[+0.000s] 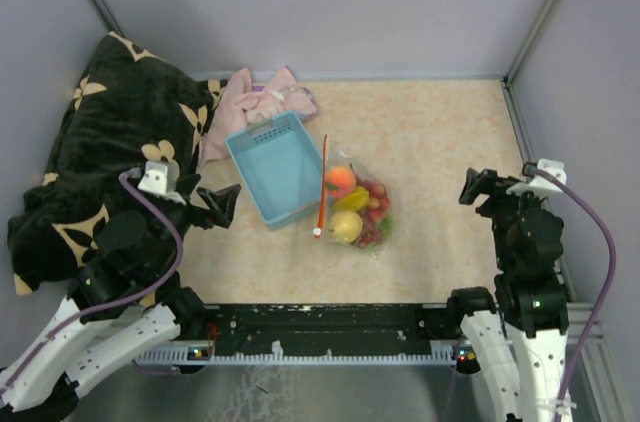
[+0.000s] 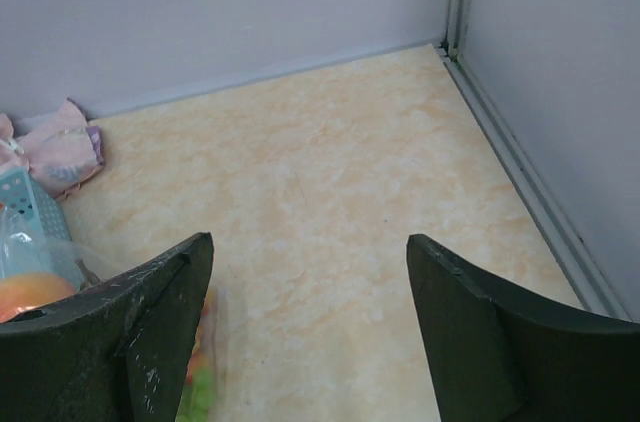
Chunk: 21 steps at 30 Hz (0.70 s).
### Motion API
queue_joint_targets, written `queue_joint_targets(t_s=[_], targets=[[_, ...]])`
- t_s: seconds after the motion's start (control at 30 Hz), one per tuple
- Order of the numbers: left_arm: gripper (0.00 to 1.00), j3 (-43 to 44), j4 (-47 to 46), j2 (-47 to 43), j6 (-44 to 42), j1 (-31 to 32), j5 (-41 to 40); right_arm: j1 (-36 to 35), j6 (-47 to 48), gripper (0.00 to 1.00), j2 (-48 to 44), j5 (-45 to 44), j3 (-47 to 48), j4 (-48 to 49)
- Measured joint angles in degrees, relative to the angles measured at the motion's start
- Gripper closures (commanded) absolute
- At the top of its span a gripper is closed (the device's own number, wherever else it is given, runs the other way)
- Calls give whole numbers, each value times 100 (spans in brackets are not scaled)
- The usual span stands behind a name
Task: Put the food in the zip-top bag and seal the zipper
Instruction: Reset both arms
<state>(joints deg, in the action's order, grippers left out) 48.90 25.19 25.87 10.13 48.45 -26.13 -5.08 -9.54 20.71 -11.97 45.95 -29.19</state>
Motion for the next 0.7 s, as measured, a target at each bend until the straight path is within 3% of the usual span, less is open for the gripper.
queue_joint_targets(t_s=[0.27,0.7], targets=[[0,-898,-422,-890,-313,-2,-909,0,55,21,-1349,-516,-691,164],[0,-1191,-750,-984,-514,-251,-1123,0,94,21,-1453,-588,-960,267]])
